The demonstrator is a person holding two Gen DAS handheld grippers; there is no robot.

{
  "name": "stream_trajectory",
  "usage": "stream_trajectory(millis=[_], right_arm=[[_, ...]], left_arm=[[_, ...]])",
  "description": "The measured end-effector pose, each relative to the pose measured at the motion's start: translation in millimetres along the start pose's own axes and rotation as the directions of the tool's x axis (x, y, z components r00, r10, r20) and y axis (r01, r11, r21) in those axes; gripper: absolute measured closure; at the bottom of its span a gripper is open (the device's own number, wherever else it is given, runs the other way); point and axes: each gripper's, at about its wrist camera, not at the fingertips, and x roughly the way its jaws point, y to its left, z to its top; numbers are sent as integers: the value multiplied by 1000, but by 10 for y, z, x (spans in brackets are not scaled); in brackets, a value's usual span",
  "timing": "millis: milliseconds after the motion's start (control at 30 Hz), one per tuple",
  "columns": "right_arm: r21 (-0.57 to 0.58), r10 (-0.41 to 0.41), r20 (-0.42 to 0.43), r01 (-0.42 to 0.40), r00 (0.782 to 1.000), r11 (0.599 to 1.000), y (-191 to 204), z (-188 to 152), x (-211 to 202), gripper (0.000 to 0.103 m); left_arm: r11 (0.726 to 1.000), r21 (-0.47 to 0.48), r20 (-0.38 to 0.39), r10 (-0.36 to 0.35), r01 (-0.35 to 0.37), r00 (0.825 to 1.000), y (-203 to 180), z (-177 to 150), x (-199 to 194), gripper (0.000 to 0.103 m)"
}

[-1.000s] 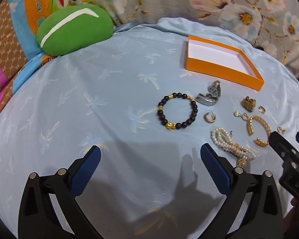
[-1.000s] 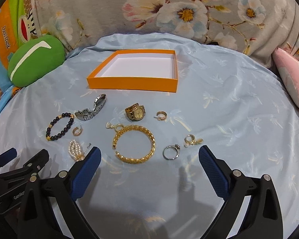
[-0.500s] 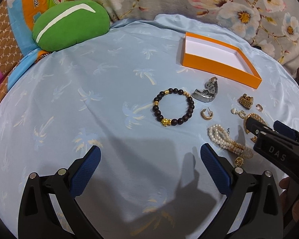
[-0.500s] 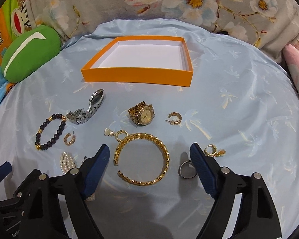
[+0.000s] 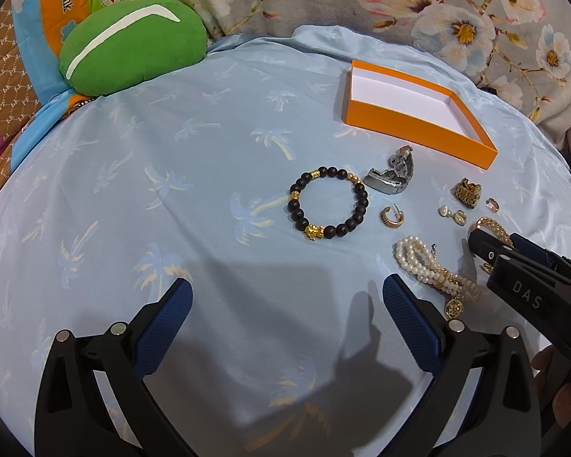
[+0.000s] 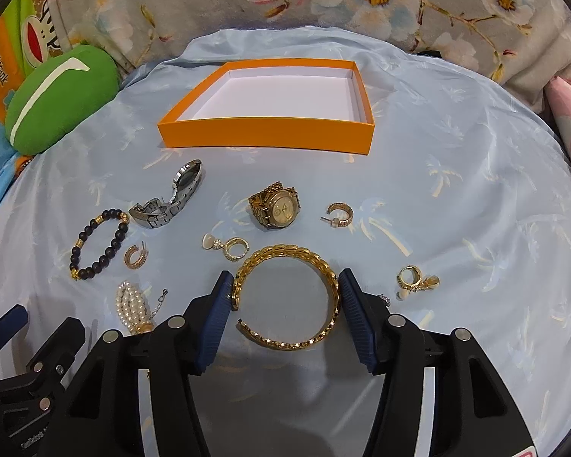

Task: Organize jewelry
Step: 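Grasp the pearl strand bracelet with the left tool while the right tool lifts the gold cuff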

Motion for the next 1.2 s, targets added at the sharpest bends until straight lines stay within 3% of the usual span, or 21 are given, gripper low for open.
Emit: stream_trajectory(millis=[367,633,767,800,833,900,967,1067,1100,1133,1200], right_arm=[[19,-28,55,27,998,999,-171,-315,-384,48],[83,-70,41,67,997,994,-577,-657,-647,47],[125,-52,33,47,998,991,-717,-720,-659,47],[130,-47,34,42,998,991,-732,-722,-658,47],[130,-41,34,36,999,991,-734,-723,-656,47],[124,-36,31,32,999,992,-716,-727,-646,47],[115,-31,33,27,999,993,-698,-724,-642,47],[110,-25,34,21,999,994,-699,-729,-648,47],[111,-23,35,19,999,994,-702,-728,-649,47],[113,-22,36,17,999,993,-706,-727,-651,47],[111,-22,37,18,999,994,-699,-726,-654,47]], left_arm=[[999,36,18,-23,22,1000,-113,-36,-64,5],[993,51,-34,-103,105,994,-530,-85,-101,5],[995,85,-31,-47,50,998,-803,-14,-38,6],[996,86,-44,-27,31,999,-854,2,14,9],[996,85,-62,-19,24,998,-879,11,63,21],[995,101,-57,30,-25,998,-948,14,117,29],[995,99,-57,27,-21,998,-960,19,106,34],[995,98,-38,26,-22,999,-919,2,61,63],[995,96,-31,21,-18,999,-899,-8,46,80],[996,91,-25,23,-21,999,-864,-12,36,89],[997,78,-31,-12,15,999,-794,-10,20,89]])
